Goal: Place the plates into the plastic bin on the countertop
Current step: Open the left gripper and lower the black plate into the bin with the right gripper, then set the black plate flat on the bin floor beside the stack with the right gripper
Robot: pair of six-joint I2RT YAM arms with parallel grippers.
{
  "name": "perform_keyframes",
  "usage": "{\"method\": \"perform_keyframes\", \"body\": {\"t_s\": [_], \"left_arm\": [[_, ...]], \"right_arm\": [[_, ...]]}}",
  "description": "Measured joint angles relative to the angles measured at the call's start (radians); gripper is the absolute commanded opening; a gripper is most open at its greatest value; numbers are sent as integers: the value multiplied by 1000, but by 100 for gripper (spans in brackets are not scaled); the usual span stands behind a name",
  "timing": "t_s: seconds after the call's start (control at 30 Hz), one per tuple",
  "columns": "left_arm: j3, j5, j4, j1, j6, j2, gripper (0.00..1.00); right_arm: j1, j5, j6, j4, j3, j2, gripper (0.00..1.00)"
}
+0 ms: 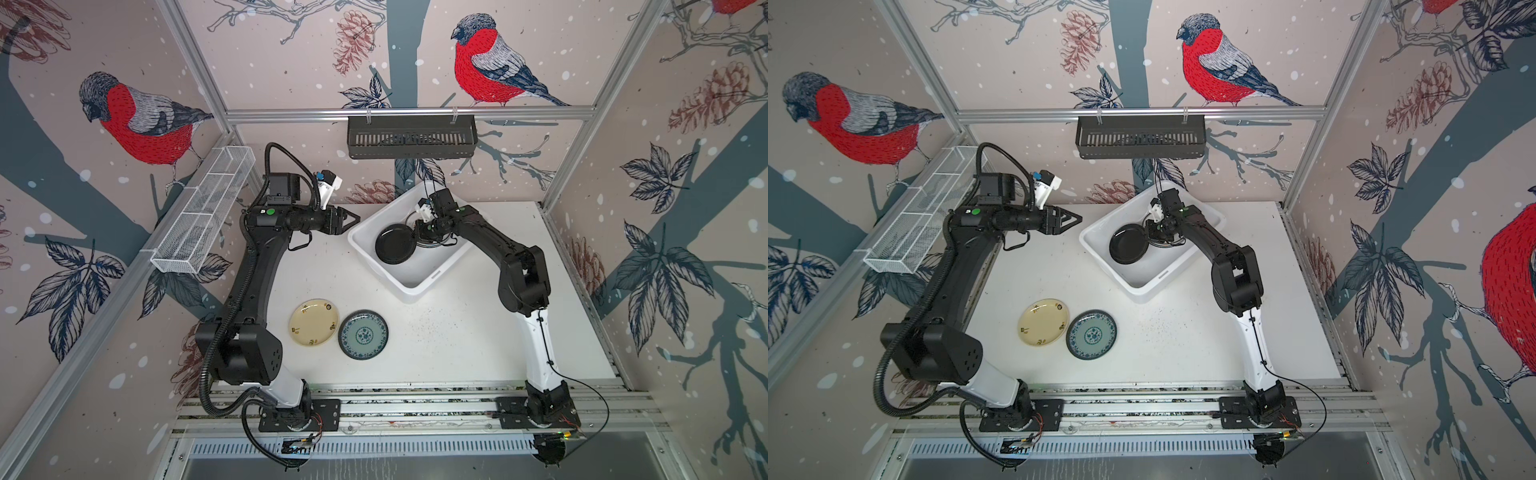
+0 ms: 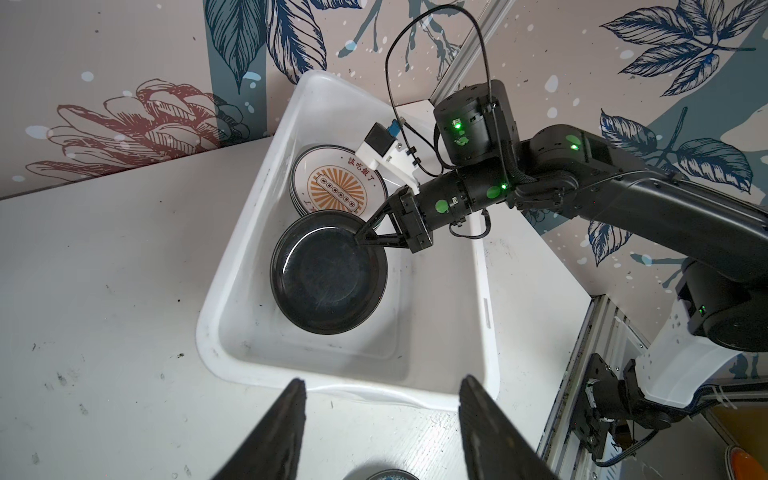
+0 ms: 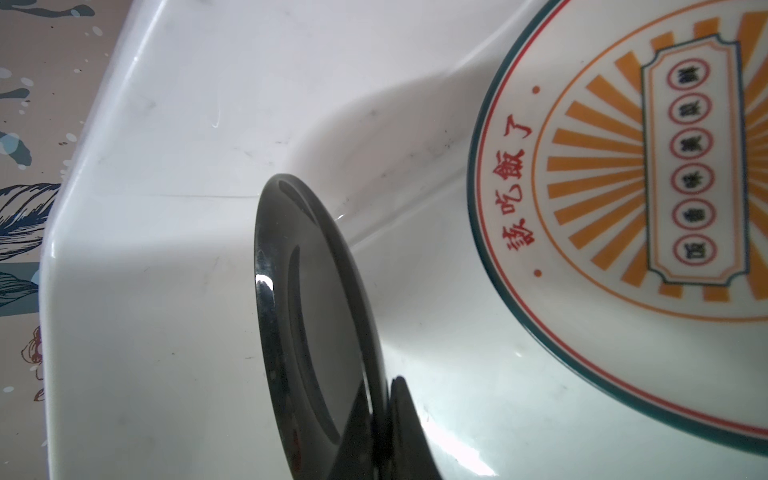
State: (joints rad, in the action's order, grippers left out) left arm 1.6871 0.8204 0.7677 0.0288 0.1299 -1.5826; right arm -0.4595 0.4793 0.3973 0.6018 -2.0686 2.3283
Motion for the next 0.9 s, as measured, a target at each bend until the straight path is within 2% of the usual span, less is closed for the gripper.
{"method": "perform_keyframes", "body": {"t_s": [0.37,0.9], "left_arm": [[6,19,-1,2,-3,0,59],[9,38,-7,7,-18,-7,59]], "right_arm": [[-3,44,0,17,-21,58,6],[3,49,0,56,-90,126,10]]}}
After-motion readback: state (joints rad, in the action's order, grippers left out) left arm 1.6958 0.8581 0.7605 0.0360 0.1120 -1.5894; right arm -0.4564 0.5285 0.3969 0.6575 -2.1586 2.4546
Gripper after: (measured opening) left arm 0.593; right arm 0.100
